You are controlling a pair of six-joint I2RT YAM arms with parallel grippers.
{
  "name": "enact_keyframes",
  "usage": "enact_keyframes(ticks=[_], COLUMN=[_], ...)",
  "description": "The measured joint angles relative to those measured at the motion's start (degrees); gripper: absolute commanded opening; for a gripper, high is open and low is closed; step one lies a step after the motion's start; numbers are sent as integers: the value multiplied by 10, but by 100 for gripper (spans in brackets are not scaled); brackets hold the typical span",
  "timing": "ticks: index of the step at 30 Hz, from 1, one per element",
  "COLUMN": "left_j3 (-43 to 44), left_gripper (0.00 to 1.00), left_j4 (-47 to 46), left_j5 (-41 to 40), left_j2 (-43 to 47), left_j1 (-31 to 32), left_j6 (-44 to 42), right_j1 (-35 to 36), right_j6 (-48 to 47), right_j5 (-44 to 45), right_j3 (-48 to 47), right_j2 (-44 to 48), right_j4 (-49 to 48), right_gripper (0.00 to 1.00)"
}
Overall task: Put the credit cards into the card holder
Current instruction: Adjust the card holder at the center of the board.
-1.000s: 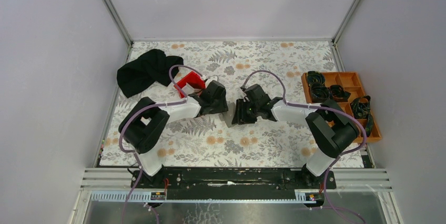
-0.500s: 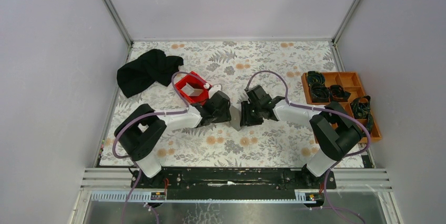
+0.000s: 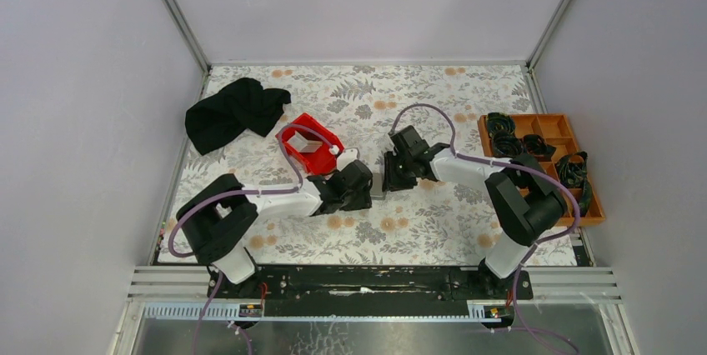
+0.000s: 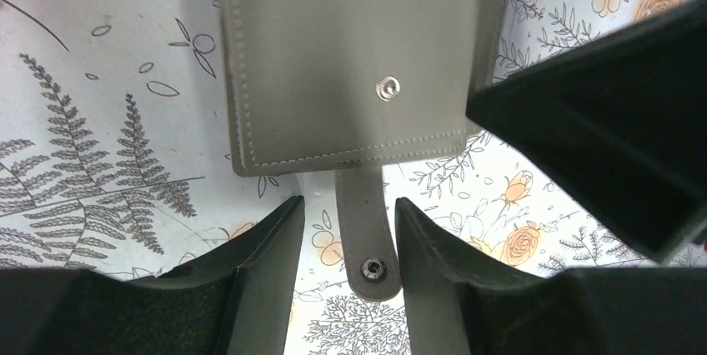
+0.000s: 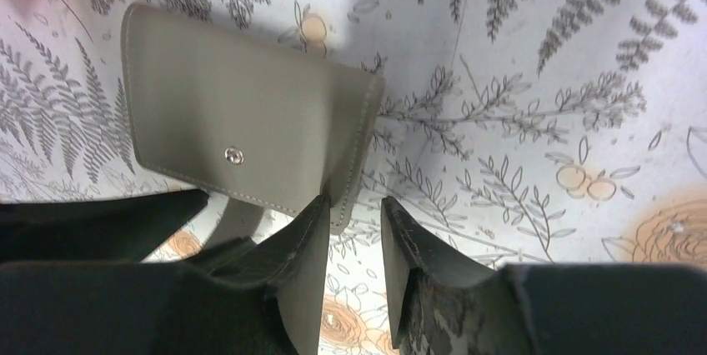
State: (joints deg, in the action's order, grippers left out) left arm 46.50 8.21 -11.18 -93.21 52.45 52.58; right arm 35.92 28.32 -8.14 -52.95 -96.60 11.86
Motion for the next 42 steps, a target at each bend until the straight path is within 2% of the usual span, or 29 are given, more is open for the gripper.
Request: enact_keyframes(ticks=[9,18,22,27,33,42], left_j3=[0,44,64,88,81,11], left_gripper=[51,58,60,64,64,63], left_j4=[1,2,30,58,57,48], left_j5=[-5,-4,-26,-92,-147,-149], left_j2=[-1,-26,12,89,99,57], left_j1=[14,24,24,24,-12,-68], left_j6=[23,22,14,-7,-40,-68], right_j1=[-17,-26,-32,-33,-33,-33], right_j6=[-11,-42,-52,-61,-77,-80], right_j5=[-8,-10,-9,-5,-1,2], right_j3=[-75,-156,-167,-179,-208,-220], right_j2=[-64,-124,-128,-131,-132,-132], right_j4=[12,23,26,32,51,61], right_gripper=[36,35,35,36,37,39])
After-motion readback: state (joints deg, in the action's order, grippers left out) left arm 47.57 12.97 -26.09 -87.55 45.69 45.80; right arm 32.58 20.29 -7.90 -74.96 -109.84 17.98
